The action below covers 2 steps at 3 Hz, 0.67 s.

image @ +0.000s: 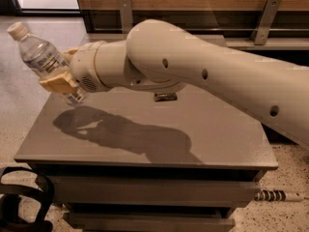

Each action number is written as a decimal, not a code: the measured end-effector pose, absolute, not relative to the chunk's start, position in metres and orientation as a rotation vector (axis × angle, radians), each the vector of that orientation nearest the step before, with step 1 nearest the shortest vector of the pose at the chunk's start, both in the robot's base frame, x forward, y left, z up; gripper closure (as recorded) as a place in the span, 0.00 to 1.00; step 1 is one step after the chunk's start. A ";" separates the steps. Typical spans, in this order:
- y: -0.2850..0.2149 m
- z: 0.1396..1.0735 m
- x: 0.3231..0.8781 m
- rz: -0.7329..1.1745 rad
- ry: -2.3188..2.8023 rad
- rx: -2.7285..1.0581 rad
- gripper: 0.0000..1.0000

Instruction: Knock blue plastic bottle over

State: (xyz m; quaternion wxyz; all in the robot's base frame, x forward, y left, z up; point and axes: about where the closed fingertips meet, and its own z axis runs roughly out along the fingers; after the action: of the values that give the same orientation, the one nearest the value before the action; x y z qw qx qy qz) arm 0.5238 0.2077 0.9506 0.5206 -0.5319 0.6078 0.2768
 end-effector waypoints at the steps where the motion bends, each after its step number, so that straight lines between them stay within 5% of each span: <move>1: 0.172 0.938 0.538 0.562 1.574 -1.297 1.00; 2: 0.138 0.923 0.552 0.482 1.700 -1.286 1.00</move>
Offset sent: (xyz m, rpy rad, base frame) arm 0.0500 -0.1190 -0.0512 -0.3085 0.1816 -0.2773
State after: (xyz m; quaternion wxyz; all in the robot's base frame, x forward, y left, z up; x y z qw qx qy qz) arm 0.5521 0.1382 0.9230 0.4602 -0.5225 0.6906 0.1957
